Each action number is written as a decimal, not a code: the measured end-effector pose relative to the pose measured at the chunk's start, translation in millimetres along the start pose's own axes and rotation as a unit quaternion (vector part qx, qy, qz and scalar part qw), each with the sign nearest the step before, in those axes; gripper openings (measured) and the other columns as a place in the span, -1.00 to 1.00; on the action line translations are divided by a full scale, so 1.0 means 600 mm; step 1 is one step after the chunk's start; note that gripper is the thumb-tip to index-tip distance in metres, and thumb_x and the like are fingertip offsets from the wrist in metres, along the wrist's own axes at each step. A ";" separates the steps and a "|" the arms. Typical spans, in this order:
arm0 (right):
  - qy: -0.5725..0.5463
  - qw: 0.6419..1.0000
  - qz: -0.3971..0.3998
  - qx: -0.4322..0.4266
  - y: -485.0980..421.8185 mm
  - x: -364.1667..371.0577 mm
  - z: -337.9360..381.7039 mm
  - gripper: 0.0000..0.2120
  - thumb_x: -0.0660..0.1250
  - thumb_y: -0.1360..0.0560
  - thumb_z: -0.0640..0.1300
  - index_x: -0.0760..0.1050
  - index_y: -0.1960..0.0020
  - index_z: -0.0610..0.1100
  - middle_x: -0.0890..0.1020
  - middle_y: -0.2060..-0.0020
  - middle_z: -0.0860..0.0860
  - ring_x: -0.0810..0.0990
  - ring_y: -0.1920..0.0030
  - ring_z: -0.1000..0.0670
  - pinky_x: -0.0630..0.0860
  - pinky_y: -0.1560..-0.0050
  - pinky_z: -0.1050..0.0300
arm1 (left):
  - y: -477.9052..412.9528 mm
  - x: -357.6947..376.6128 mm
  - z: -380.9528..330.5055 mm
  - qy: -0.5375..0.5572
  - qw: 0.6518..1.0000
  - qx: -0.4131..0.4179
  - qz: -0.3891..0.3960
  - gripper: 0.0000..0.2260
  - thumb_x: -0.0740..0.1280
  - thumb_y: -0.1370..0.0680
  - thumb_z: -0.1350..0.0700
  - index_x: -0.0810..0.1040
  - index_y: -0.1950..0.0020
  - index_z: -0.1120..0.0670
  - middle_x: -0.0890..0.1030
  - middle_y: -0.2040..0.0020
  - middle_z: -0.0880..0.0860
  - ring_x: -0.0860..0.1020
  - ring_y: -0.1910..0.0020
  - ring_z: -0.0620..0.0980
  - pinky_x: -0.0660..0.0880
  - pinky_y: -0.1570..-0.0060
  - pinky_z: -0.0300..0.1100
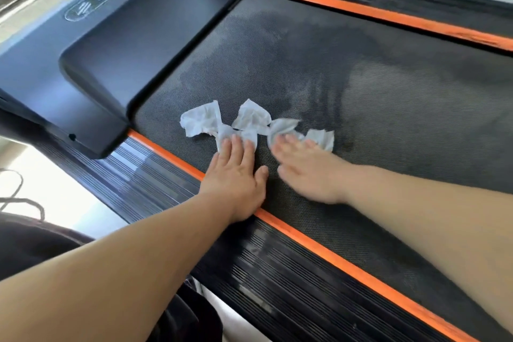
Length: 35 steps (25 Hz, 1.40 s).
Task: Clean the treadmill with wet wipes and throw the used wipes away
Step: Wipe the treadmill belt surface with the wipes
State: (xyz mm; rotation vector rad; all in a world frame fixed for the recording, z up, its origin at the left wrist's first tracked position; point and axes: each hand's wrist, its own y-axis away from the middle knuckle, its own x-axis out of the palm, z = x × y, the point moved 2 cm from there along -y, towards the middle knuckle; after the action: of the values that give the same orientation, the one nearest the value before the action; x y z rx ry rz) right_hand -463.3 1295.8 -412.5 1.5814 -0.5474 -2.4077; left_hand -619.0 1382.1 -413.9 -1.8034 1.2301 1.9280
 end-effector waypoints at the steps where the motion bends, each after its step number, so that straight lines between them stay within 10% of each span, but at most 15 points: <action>1: 0.008 1.000 0.006 -0.022 0.020 0.016 0.012 -0.42 -0.11 -0.71 0.09 -0.17 -0.67 -0.03 -0.21 -0.64 0.08 -0.28 -0.61 0.08 -0.30 -0.58 0.03 | 0.009 0.005 -0.013 -0.015 1.000 0.024 0.008 -0.38 -0.12 -0.69 -0.18 -0.23 -0.67 0.05 -0.29 -0.65 0.06 -0.31 -0.62 0.04 -0.20 -0.61 0.04; 5: 0.004 0.999 0.020 -0.046 0.097 0.022 -0.021 -0.44 -0.08 -0.71 0.09 -0.17 -0.66 0.07 -0.24 -0.59 0.20 -0.32 -0.58 0.19 -0.26 -0.61 0.06 | 0.024 -0.002 0.001 -0.065 0.987 0.147 0.018 -0.42 -0.06 -0.70 -0.11 -0.19 -0.67 -0.04 -0.23 -0.67 -0.03 -0.25 -0.63 -0.04 -0.22 -0.61 0.00; 10: -0.062 0.948 -0.024 0.312 0.119 0.022 -0.131 -0.32 -0.23 -0.65 0.25 -0.22 -0.66 -0.04 -0.25 -0.64 -0.01 -0.32 -0.62 -0.01 -0.22 -0.61 -0.13 | 0.033 -0.008 0.012 -0.049 0.998 0.010 0.029 -0.39 -0.07 -0.70 -0.13 -0.24 -0.66 0.04 -0.25 -0.67 0.05 -0.26 -0.64 0.03 -0.23 -0.60 0.05; 15: -0.117 0.990 -0.036 0.069 0.151 0.056 0.001 -0.44 -0.08 -0.72 0.07 -0.01 -0.66 -0.09 -0.03 -0.64 0.08 -0.13 -0.64 0.02 -0.14 -0.62 -0.01 | 0.077 -0.004 -0.063 -0.069 0.953 0.287 0.068 -0.45 0.00 -0.73 -0.05 -0.12 -0.68 -0.03 -0.14 -0.68 -0.01 -0.21 -0.64 -0.03 -0.20 -0.61 -0.03; 19: -0.065 0.997 0.027 0.017 0.181 0.052 -0.043 -0.47 -0.11 -0.72 0.10 -0.12 -0.65 0.08 -0.20 -0.60 0.22 -0.32 -0.57 0.23 -0.28 -0.61 0.06 | 0.049 -0.012 -0.016 -0.020 0.992 0.123 0.011 -0.50 -0.02 -0.73 -0.04 0.03 -0.67 0.02 -0.06 -0.68 0.00 -0.05 -0.65 -0.02 -0.10 -0.58 -0.08; 21: -0.043 0.991 -0.008 0.126 0.183 0.049 -0.087 -0.44 -0.14 -0.71 0.13 -0.09 -0.67 0.04 -0.17 -0.64 0.14 -0.29 -0.60 0.14 -0.29 -0.60 -0.02 | 0.045 -0.001 -0.016 -0.042 0.999 0.022 -0.005 -0.45 -0.09 -0.72 -0.09 -0.09 -0.68 0.05 -0.15 -0.68 0.03 -0.13 -0.65 0.01 -0.13 -0.61 0.01; 24: -0.082 0.915 -0.076 0.386 0.166 0.049 -0.115 -0.35 -0.26 -0.65 0.18 0.00 -0.65 -0.10 -0.07 -0.66 -0.04 -0.12 -0.64 -0.04 -0.12 -0.58 -0.21 | 0.059 0.011 -0.077 -0.042 0.982 0.184 0.019 -0.46 -0.03 -0.72 -0.05 -0.06 -0.68 0.05 -0.08 -0.68 0.03 -0.13 -0.65 0.00 -0.15 -0.61 -0.01; 28: -0.089 0.979 -0.099 0.154 0.149 0.083 0.005 -0.31 -0.29 -0.59 0.17 0.24 -0.53 -0.13 0.25 -0.54 -0.06 0.13 -0.57 -0.13 -0.03 -0.58 -0.26 | 0.052 0.001 -0.071 -0.061 0.967 0.243 0.039 -0.45 -0.02 -0.73 -0.06 -0.11 -0.68 0.04 -0.17 -0.68 0.02 -0.22 -0.64 -0.06 -0.22 -0.60 -0.11; 31: -0.090 0.996 -0.005 0.002 0.178 0.093 0.043 -0.46 -0.16 -0.71 0.12 -0.02 -0.67 0.01 -0.10 -0.63 0.18 -0.27 -0.61 0.16 -0.29 -0.61 -0.01 | 0.036 -0.002 -0.039 -0.051 0.996 0.065 0.044 -0.42 -0.13 -0.72 -0.13 -0.21 -0.67 0.09 -0.27 -0.66 0.07 -0.29 -0.63 0.01 -0.23 -0.60 -0.05; 35: -0.002 1.000 0.019 0.004 0.177 0.068 -0.044 -0.35 -0.28 -0.61 0.26 -0.10 -0.65 0.08 -0.20 -0.59 0.23 -0.33 -0.57 0.22 -0.24 -0.62 0.05 | 0.058 0.016 -0.099 -0.105 0.971 0.203 0.070 -0.41 -0.09 -0.72 -0.11 -0.20 -0.66 0.13 -0.24 -0.66 0.10 -0.30 -0.63 0.03 -0.21 -0.61 -0.01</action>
State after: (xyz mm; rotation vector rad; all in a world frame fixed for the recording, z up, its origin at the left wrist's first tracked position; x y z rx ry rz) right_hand -458.8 1179.0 -412.0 1.5558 -0.5838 -2.3846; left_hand -601.9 1315.8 -402.1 -1.3057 1.5702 1.7175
